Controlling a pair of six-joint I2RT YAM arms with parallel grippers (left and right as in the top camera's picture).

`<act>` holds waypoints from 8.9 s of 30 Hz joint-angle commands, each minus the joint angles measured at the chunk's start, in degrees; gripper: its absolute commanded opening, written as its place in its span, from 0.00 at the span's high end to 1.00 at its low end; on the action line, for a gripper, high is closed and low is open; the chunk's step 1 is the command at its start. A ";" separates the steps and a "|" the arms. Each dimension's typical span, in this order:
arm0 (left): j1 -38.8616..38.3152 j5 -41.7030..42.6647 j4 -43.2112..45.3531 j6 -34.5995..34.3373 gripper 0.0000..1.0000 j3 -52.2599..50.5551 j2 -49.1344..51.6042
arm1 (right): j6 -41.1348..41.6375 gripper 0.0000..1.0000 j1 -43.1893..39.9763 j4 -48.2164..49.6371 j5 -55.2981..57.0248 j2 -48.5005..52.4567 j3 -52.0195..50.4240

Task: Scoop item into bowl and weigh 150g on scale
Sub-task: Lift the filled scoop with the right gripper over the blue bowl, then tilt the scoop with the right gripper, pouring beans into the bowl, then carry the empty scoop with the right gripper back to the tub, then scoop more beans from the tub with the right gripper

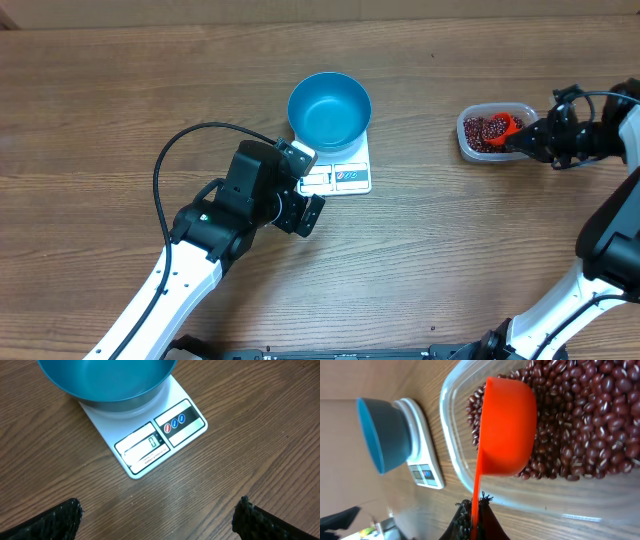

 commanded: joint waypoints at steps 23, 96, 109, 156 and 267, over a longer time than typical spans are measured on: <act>0.31 -0.35 -0.13 0.52 0.01 1.18 0.17 | -20.87 0.96 -2.99 -15.02 -24.35 0.57 0.04; 0.31 -0.35 -0.13 0.52 0.01 1.18 0.17 | 23.91 0.96 60.30 12.15 57.24 -0.07 19.63; 0.31 -0.35 -0.13 0.52 0.00 1.18 0.17 | 22.64 0.96 60.30 12.02 54.40 -1.49 19.63; 0.31 -0.35 -0.13 0.52 0.01 1.18 0.17 | 13.77 0.96 48.37 10.84 31.61 -10.84 19.61; 0.31 -0.35 -0.13 0.52 0.00 1.18 0.17 | -5.16 0.96 14.47 3.21 23.04 -4.87 -3.41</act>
